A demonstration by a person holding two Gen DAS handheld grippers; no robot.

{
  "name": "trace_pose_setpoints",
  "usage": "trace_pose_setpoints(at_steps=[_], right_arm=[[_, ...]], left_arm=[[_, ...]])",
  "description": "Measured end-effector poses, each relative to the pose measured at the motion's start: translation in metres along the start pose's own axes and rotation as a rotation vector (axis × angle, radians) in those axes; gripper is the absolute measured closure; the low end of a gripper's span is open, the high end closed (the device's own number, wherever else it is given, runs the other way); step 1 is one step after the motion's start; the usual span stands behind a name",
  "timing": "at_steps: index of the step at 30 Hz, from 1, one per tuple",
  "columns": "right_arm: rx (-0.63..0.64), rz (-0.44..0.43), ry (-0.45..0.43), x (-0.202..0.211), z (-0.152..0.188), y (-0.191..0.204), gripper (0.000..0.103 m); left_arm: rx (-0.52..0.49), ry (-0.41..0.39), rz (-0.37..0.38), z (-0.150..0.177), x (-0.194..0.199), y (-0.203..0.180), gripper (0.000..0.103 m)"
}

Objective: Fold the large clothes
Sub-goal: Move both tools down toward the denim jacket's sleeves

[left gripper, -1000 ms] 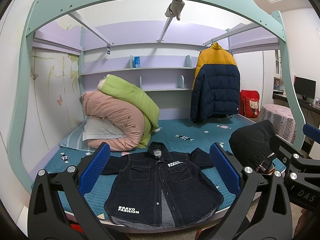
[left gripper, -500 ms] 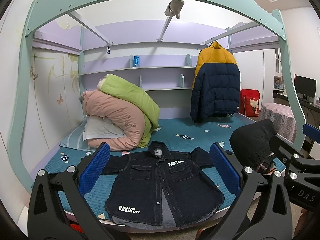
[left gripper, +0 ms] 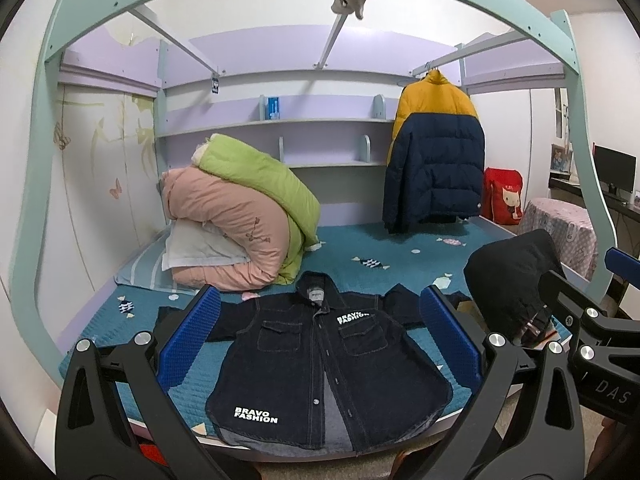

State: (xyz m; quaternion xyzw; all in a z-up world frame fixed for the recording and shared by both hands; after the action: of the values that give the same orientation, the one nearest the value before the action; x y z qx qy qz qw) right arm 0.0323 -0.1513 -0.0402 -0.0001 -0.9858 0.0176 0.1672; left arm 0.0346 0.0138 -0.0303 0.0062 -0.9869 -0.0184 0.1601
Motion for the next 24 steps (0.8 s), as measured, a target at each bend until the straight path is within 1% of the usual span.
trace_pose_setpoints(at_steps=[6,9,13,20,24], right_arm=[[-0.004,-0.009,0.041,-0.029,0.001,0.003,0.007],[-0.005,-0.019,0.072,-0.050,0.004,0.005,0.007],[-0.004,-0.031,0.119,-0.078,0.009,0.009,0.007],[-0.004,-0.064,0.227,-0.137,0.025,0.024,0.007],[0.009,-0.087,0.293,-0.171,0.035,0.040,0.007]], left_arm=[[0.015,0.042,0.007,0.007,-0.033,0.005,0.004],[0.019,0.072,0.009,0.007,-0.056,0.006,0.004],[0.014,0.123,0.002,0.015,-0.086,0.009,0.004],[0.029,0.231,-0.030,0.035,-0.149,0.027,0.004],[0.048,0.302,-0.057,0.054,-0.184,0.045,0.004]])
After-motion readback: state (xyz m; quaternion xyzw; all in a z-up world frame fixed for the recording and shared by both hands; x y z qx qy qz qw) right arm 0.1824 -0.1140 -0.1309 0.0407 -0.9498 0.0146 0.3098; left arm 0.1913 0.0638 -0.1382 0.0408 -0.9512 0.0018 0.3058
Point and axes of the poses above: each gripper's, at about its wrist camera, not at the fingertips, and x roughly against the way its jaws point, y to its left, z to its underside, the point moved 1 cm from there along -x, roughly the way its jaws point, and after that the axes turned 1 degree about -z, right-handed, at the moved point
